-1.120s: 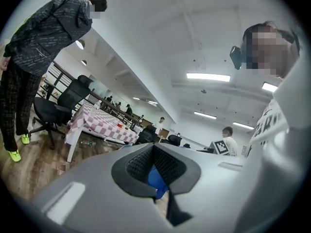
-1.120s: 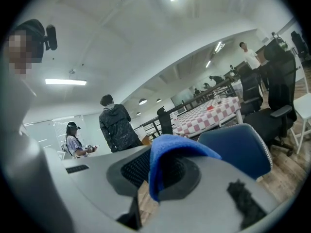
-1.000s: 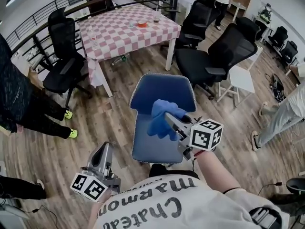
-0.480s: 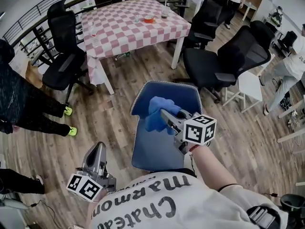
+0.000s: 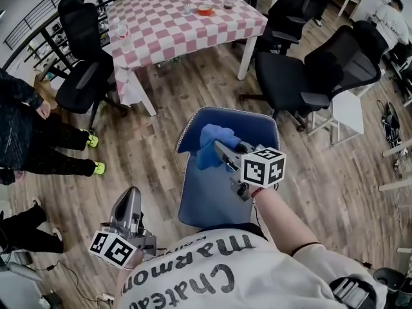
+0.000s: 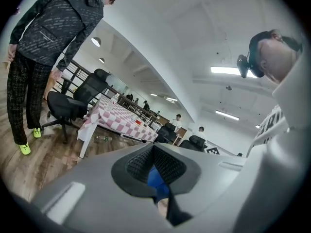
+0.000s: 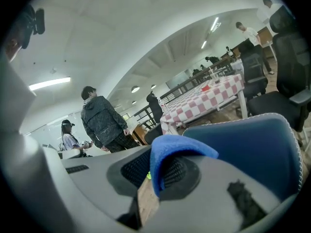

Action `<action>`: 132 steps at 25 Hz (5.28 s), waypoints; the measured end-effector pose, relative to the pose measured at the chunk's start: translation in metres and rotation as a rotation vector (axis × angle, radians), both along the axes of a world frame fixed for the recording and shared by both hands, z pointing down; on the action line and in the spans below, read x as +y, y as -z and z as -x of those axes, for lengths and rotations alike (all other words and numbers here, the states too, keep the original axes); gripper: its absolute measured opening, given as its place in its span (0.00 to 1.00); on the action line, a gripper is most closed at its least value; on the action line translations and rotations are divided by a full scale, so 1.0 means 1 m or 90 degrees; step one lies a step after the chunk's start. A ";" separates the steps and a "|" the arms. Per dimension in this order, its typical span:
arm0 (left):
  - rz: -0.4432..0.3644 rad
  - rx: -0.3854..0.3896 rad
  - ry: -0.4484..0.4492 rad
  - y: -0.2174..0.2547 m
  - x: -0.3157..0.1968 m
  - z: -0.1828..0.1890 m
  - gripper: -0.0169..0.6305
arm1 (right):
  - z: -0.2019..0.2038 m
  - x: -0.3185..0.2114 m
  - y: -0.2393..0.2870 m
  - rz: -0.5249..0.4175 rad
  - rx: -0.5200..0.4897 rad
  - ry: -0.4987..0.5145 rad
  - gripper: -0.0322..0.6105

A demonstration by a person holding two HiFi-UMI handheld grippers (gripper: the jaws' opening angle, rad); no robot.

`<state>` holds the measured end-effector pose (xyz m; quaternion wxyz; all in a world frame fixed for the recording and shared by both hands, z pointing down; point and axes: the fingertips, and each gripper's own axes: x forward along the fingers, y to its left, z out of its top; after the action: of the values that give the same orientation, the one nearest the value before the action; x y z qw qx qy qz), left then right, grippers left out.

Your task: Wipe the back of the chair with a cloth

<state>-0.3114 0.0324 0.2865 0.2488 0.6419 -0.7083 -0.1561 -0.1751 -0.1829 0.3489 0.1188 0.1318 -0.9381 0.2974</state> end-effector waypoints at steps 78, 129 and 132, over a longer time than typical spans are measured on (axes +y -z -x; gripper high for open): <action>0.060 0.012 -0.006 -0.037 -0.034 -0.026 0.03 | -0.135 -0.089 -0.089 -0.016 0.162 -0.245 0.12; 0.120 0.021 0.005 -0.069 -0.046 -0.028 0.03 | -0.071 -0.116 -0.124 -0.041 0.156 -0.223 0.12; 0.114 0.023 -0.018 -0.069 -0.059 -0.035 0.03 | -0.097 -0.127 -0.121 -0.050 0.161 -0.269 0.12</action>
<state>-0.2767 -0.0266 0.3559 0.3203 0.6238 -0.7058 -0.1001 -0.0777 -0.3104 0.4699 0.1649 0.3658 -0.8783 0.2599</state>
